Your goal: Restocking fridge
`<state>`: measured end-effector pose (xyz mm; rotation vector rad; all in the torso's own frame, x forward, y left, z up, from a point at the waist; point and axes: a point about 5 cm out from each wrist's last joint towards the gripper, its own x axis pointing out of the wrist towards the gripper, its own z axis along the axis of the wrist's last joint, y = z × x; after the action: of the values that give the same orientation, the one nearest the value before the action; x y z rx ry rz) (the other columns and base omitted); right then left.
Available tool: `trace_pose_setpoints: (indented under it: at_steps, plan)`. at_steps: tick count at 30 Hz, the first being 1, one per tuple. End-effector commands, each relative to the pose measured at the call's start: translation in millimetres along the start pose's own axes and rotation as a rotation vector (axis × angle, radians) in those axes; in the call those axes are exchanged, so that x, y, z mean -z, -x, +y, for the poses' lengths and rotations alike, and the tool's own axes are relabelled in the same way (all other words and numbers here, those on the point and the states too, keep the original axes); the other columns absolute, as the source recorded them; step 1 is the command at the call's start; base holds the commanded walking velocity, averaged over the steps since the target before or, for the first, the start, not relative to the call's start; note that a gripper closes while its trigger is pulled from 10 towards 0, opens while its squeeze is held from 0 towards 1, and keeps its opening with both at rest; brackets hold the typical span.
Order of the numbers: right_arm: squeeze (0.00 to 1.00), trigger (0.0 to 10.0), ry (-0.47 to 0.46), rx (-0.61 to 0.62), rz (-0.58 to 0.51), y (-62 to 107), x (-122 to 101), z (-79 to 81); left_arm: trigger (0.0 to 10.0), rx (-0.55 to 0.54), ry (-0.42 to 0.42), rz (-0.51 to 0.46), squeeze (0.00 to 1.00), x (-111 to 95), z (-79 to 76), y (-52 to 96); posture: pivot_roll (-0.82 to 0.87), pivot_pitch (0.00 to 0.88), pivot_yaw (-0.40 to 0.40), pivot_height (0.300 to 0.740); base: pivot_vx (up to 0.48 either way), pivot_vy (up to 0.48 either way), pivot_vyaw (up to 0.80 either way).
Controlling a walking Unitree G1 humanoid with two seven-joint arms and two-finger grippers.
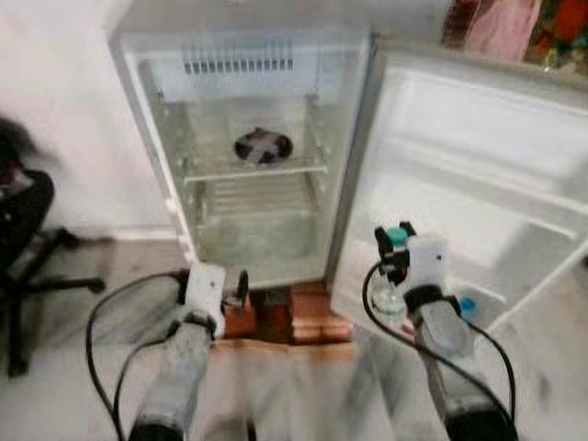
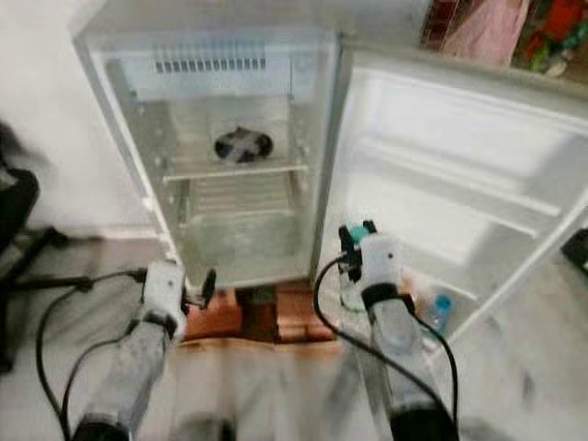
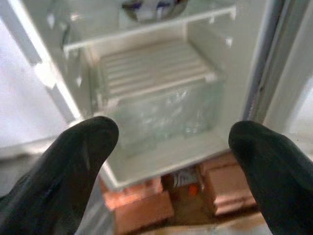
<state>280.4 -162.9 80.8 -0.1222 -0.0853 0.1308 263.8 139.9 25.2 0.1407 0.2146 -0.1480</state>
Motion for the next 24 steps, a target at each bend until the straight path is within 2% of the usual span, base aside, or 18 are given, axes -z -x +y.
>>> trace_pose_setpoints:
  at_steps: [1, 10, 16, 24]
  plan:
    - [0.0, 10.0, -0.002, -0.002, -0.036, -4.4, -8.1, 0.9, 10.0, -0.01, -0.018, -0.021, 0.0, -7.0, 5.4, -4.0, 0.09, 0.058, -0.016, 0.74, 0.322, 0.0, 0.0]
    - [0.0, 10.0, -0.003, -0.009, -0.033, -3.1, -7.5, 1.6, 10.0, -0.008, -0.016, -0.019, 0.0, -6.6, 4.5, -3.9, 0.09, 0.061, -0.017, 0.74, 0.281, 0.0, 0.0]
    - [0.0, 10.0, -0.001, -0.004, -0.033, -3.3, -8.0, 1.2, 10.0, -0.008, -0.008, -0.023, 0.0, -7.5, 3.4, -4.1, 0.09, 0.065, -0.018, 0.74, 0.0, 0.0, 0.0]
    - [0.0, 10.0, -0.015, -0.012, -0.025, -1.1, -5.7, 3.7, 10.0, -0.009, 0.003, 0.02, 0.0, -2.8, 3.6, 0.0, 0.09, 0.071, -0.018, 0.74, 0.0, 0.0, 0.0]
